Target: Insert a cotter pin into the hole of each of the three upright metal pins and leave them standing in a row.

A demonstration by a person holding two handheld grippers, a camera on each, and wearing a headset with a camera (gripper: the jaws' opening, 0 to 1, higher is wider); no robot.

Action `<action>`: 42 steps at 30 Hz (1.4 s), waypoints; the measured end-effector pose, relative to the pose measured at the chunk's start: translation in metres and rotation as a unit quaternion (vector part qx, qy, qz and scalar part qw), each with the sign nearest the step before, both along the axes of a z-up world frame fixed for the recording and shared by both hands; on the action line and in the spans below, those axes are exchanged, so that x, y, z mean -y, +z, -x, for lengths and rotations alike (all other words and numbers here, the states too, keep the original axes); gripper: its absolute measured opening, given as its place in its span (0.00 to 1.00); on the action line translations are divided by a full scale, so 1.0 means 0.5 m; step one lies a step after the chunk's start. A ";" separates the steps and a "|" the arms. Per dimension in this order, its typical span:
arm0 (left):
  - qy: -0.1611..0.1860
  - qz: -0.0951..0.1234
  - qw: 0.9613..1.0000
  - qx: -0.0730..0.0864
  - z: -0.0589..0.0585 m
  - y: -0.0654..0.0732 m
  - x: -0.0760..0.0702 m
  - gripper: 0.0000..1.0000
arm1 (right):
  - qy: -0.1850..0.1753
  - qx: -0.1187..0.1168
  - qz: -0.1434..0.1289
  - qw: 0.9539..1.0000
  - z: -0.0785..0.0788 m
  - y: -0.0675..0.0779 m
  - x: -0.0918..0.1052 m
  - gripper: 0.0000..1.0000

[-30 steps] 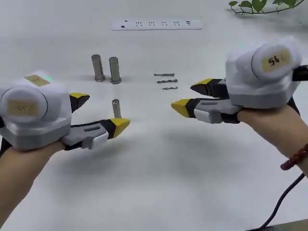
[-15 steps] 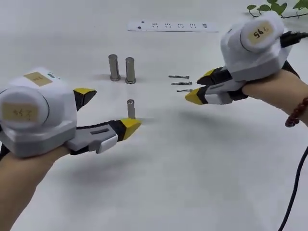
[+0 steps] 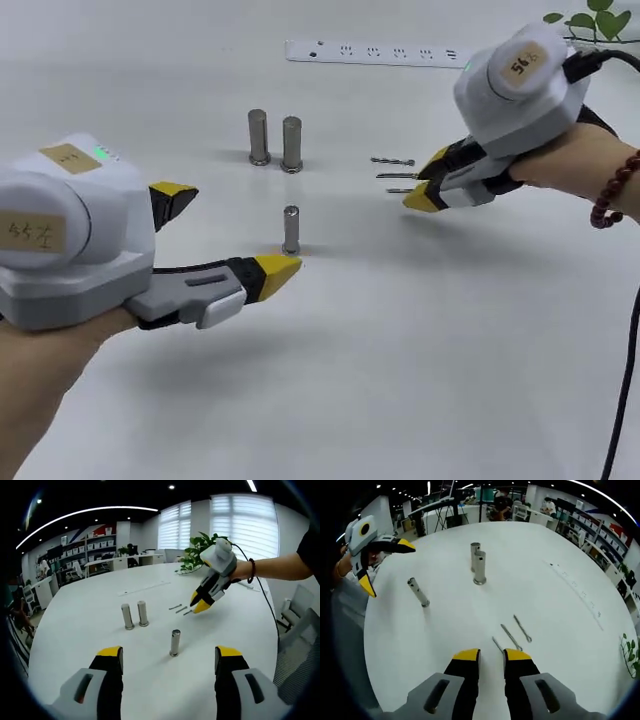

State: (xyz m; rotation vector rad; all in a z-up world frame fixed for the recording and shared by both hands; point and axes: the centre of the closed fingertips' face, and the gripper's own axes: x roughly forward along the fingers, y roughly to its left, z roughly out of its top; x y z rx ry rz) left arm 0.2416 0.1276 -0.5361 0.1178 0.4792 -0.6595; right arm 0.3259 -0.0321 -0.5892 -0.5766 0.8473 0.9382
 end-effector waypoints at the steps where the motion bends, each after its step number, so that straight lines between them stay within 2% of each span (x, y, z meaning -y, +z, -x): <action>1: -0.002 -0.001 1.000 0.000 0.002 0.000 0.001 0.76 | 0.005 0.001 0.002 1.000 0.000 -0.003 0.000 0.11; 6: -0.010 0.000 1.000 0.000 0.009 0.002 0.004 0.82 | 0.007 -0.006 0.009 1.000 -0.007 -0.018 0.001 0.11; 14: -0.012 -0.010 1.000 0.002 0.012 0.000 -0.003 0.81 | 0.021 -0.005 0.036 0.999 -0.019 -0.033 0.005 0.10; 18: -0.010 -0.011 1.000 0.003 0.010 0.000 -0.008 0.80 | 0.020 -0.013 0.040 0.999 -0.024 -0.032 0.009 0.09; 21: -0.010 -0.014 1.000 0.001 0.010 -0.006 -0.011 0.79 | 0.020 -0.034 0.035 0.999 -0.017 -0.036 0.007 0.04; 23: -0.011 -0.015 1.000 -0.002 0.012 -0.009 -0.011 0.79 | 0.020 -0.038 0.043 0.998 -0.018 -0.036 0.010 0.03; 28: -0.013 -0.018 1.000 -0.004 0.014 -0.012 -0.011 0.77 | 0.034 -0.037 0.066 0.997 -0.021 -0.038 0.012 0.00; 29: -0.014 -0.019 1.000 -0.004 0.014 -0.013 -0.011 0.77 | 0.042 -0.029 0.077 0.996 -0.025 -0.038 0.014 0.00; 35: -0.017 -0.017 1.000 -0.009 0.017 -0.015 -0.008 0.75 | 0.072 -0.019 0.104 0.992 -0.022 -0.038 0.012 0.00; 39: -0.025 -0.021 0.999 0.002 0.018 -0.009 -0.006 0.70 | 0.078 -0.015 0.104 0.991 -0.020 -0.036 0.013 0.00; 42: -0.022 -0.014 1.000 -0.001 0.017 -0.007 -0.005 0.69 | 0.074 -0.006 0.093 0.993 -0.021 -0.025 0.012 0.00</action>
